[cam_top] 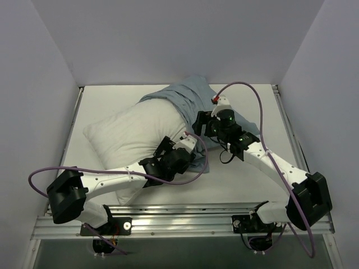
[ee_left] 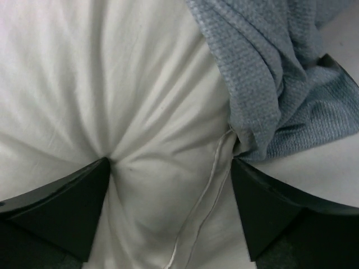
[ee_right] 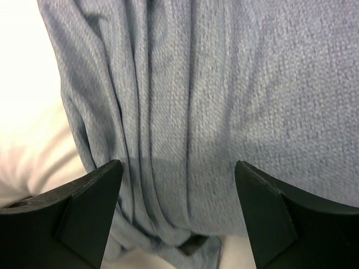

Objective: Remove the pillowcase from the pillow

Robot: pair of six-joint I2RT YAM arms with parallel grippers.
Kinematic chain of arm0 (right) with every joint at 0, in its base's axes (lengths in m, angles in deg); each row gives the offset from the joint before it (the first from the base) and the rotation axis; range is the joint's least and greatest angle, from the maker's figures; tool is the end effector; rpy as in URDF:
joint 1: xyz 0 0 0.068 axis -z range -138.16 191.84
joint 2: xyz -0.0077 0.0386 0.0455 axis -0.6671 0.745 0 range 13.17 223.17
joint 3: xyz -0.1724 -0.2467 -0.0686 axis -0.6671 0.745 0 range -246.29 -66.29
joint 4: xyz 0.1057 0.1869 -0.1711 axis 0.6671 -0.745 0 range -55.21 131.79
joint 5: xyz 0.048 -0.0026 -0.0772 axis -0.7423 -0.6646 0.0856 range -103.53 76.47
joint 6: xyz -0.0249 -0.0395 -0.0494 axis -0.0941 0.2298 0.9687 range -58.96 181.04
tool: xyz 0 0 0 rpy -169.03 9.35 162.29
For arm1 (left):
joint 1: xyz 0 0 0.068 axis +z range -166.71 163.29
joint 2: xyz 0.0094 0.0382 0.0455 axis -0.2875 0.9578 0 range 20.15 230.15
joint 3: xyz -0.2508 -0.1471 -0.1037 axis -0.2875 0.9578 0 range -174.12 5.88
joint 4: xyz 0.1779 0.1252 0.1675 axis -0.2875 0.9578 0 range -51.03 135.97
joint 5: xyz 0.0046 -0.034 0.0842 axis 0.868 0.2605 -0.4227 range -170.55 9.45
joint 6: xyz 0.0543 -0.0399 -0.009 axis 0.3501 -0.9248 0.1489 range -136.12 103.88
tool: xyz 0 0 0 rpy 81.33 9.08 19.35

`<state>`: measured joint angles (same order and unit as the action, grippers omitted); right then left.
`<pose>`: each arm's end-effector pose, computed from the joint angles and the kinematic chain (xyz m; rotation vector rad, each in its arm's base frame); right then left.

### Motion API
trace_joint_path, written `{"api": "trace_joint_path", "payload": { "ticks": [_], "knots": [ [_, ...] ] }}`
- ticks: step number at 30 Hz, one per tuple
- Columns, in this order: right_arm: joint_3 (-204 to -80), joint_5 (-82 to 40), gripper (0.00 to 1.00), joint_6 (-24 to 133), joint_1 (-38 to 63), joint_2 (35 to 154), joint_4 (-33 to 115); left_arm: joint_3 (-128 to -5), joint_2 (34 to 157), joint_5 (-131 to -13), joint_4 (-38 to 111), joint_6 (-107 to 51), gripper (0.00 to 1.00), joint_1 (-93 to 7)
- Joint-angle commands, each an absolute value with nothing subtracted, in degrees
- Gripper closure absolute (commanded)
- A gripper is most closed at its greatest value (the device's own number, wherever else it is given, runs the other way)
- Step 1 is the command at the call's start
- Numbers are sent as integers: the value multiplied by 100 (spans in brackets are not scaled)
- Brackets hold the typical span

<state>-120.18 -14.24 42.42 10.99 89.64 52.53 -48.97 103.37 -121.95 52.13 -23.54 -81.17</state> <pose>0.2895 0.1736 0.3357 -0.2033 1.8103 0.6292 0.1734 -0.2793 0.2657 0.6767 1.9800 0.0862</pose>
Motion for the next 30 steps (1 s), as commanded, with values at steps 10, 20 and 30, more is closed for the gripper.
{"api": "trace_joint_path", "payload": {
  "ticks": [10,20,30],
  "knots": [
    [-11139,-2003,23,4100,968,7892,5339,-4668,10760,-12133,5109,-3010,81,-7718],
    [-10664,-2013,23,3775,291,8014,5874,-5054,9918,-12027,5627,-3133,98,-7718],
    [-10997,-1530,45,3757,0,8946,6236,-5678,9547,-12071,6164,-3027,98,-7735]
  ]
}}
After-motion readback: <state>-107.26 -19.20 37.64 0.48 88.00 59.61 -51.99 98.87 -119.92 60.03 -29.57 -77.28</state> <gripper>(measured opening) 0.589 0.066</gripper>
